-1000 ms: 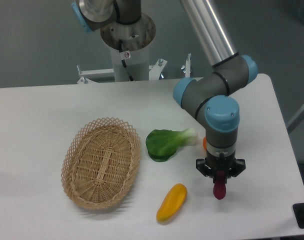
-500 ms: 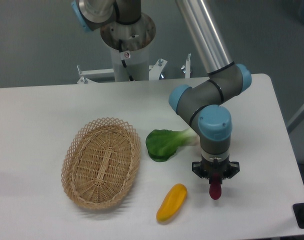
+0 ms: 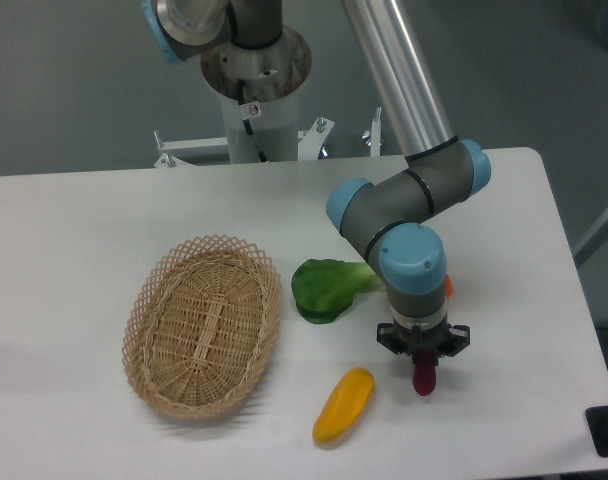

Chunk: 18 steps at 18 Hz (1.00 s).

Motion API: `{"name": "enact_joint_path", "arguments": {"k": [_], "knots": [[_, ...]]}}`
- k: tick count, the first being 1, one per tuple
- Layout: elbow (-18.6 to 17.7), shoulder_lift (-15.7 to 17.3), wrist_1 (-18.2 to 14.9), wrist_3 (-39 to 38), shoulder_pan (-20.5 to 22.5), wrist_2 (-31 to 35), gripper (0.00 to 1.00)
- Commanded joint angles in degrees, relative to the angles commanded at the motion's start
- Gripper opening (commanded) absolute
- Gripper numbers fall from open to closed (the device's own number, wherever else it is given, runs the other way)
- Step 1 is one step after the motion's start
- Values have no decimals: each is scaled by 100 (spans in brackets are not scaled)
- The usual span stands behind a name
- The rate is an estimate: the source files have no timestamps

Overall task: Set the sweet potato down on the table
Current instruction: 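Set the sweet potato on the table and open the gripper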

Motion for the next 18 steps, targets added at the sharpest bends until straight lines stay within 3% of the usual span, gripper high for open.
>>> {"name": "enact_joint_path", "arguments": {"k": [2,3,7,13,18], "knots": [[18,0,-9,9,0,9,65],[35,9,-9,9,0,17,97],[272,97,-44,-35,9,35,100],[773,500,-149,53,18,18,100],[879,887,-210,1140,88,0,100]]}}
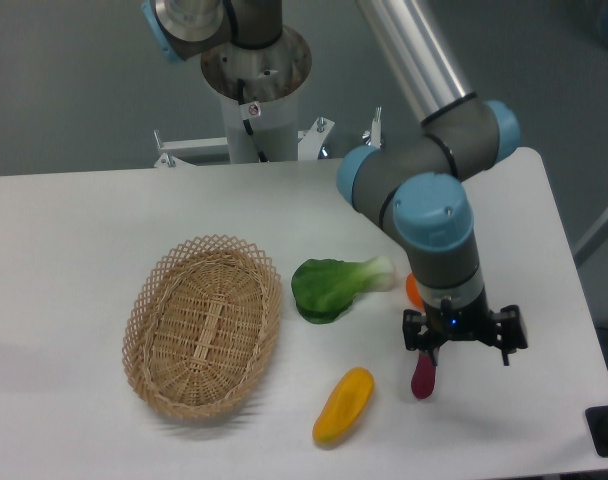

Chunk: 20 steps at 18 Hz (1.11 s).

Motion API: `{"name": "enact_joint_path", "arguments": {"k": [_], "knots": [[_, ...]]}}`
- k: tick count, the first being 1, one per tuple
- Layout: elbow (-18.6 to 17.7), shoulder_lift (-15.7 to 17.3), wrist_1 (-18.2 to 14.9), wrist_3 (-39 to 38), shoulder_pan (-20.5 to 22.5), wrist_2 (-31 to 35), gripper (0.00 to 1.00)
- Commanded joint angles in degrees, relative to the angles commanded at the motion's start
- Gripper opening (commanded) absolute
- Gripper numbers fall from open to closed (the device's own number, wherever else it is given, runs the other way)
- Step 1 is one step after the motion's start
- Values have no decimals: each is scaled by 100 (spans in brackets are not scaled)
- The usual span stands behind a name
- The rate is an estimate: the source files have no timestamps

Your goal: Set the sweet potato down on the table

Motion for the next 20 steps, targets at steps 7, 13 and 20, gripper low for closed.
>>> {"name": "enact_joint_path", "arguments": {"k": [7,13,20], "knots": [[0,677,-1299,2118,895,-446,100],[-44,1099,-1986,3806,1678,-1274,100],[-70,1135,-2031,4019,1767,-1327,100]]}}
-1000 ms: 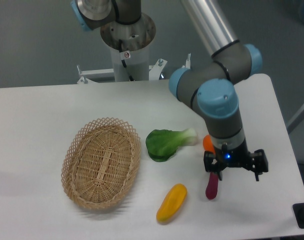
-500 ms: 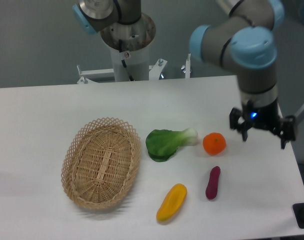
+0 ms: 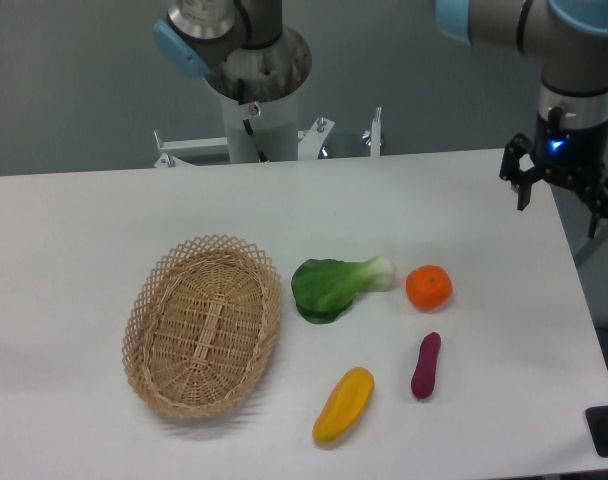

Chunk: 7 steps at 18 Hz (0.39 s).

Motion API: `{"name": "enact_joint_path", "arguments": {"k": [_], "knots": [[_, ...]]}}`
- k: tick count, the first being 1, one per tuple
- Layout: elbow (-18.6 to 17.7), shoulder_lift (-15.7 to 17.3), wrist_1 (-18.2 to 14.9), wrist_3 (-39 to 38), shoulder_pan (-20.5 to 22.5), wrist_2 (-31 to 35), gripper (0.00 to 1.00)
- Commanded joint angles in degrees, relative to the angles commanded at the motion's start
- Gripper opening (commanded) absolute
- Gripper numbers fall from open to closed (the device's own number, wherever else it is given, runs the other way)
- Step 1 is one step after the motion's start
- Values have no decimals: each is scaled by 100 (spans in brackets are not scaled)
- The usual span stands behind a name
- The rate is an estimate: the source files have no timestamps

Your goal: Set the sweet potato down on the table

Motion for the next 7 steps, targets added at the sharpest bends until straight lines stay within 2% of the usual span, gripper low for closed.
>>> {"name": "enact_joint_path", "arguments": {"k": [7], "knots": [[-9,9,18,-79,-35,26,100]]}}
